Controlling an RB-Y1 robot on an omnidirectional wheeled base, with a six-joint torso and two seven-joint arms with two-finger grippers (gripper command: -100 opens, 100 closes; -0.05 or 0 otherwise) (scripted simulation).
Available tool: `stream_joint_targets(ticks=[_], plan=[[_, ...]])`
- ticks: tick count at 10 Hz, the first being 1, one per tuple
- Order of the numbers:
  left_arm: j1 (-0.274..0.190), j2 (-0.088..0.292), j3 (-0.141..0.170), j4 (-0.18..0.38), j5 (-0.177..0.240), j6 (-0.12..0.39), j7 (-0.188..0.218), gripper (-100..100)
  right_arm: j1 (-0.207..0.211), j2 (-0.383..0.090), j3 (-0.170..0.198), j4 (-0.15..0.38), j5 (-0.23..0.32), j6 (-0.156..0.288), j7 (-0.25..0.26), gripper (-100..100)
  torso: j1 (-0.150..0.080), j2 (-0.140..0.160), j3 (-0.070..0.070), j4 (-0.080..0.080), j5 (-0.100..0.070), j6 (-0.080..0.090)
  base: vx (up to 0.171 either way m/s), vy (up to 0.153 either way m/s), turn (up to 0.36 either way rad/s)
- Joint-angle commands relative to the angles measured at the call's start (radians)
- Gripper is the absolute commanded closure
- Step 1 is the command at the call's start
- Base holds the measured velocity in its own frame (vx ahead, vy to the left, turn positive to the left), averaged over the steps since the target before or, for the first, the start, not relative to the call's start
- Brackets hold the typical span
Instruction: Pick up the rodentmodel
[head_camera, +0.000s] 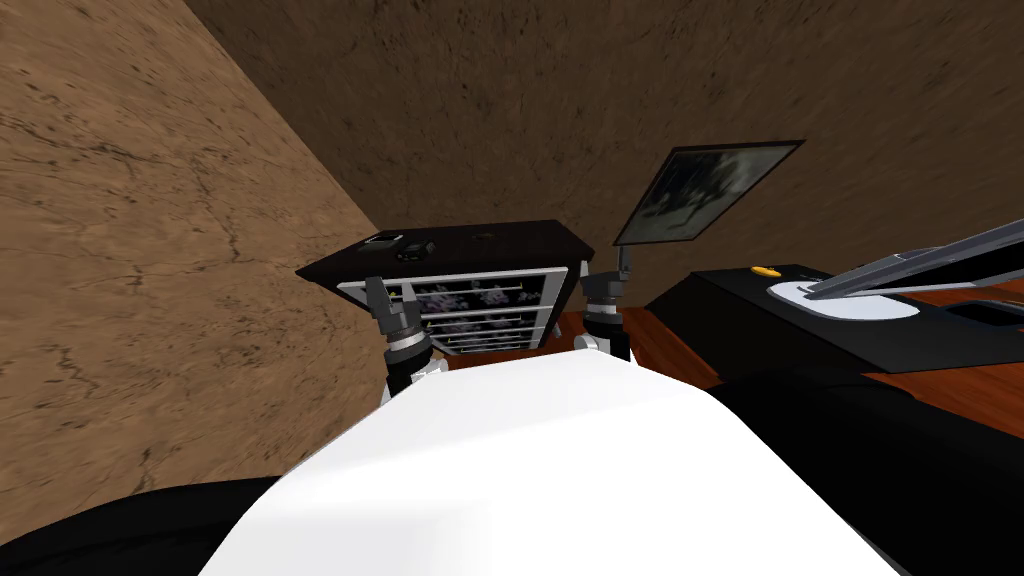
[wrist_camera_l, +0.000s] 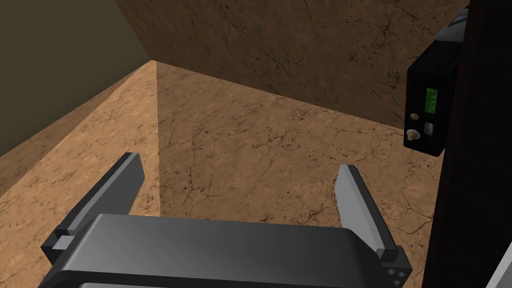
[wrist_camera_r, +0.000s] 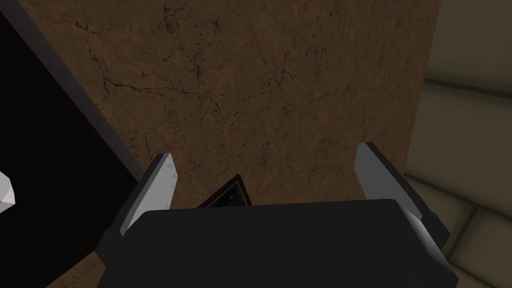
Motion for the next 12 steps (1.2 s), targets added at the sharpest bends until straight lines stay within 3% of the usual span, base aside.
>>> stream_joint_targets(ticks=[1, 6, 7, 11, 12], plan=[[-0.013, 0.041, 0.005, 0.003, -0.002, 0.009, -0.01, -100, 0.0, 0.0, 0.0, 0.0, 0.0, 0.0, 0.0, 0, 0.0, 0.0, 0.0, 0.0, 0.0, 0.0, -0.021, -0.002, -0.032], [-0.134, 0.195, 0.037, 0.044, -0.016, 0.108, -0.066, -100, 0.0, 0.0, 0.0, 0.0, 0.0, 0.0, 0.0, 0, -0.001, 0.006, 0.003, 0.001, 0.0, 0.0, -0.078, -0.022, -0.075], [-0.14, 0.201, 0.037, 0.044, -0.016, 0.108, -0.066, -100, 0.0, 0.0, 0.0, 0.0, 0.0, 0.0, 0.0, 0, -0.003, 0.006, 0.003, 0.001, -0.001, 0.0, -0.062, -0.023, -0.027], [-0.265, 0.308, 0.069, 0.11, -0.028, 0.221, -0.106, -100, 0.0, 0.0, 0.0, 0.0, 0.0, 0.0, 0.0, 0, -0.001, 0.004, 0.002, 0.001, 0.0, 0.0, -0.069, -0.03, -0.08], [-0.274, 0.308, 0.069, 0.11, -0.028, 0.229, -0.106, -100, 0.0, 0.0, 0.0, 0.0, 0.0, 0.0, 0.0, 0, -0.003, 0.004, 0.002, 0.001, -0.001, 0.0, -0.055, -0.038, -0.044]])
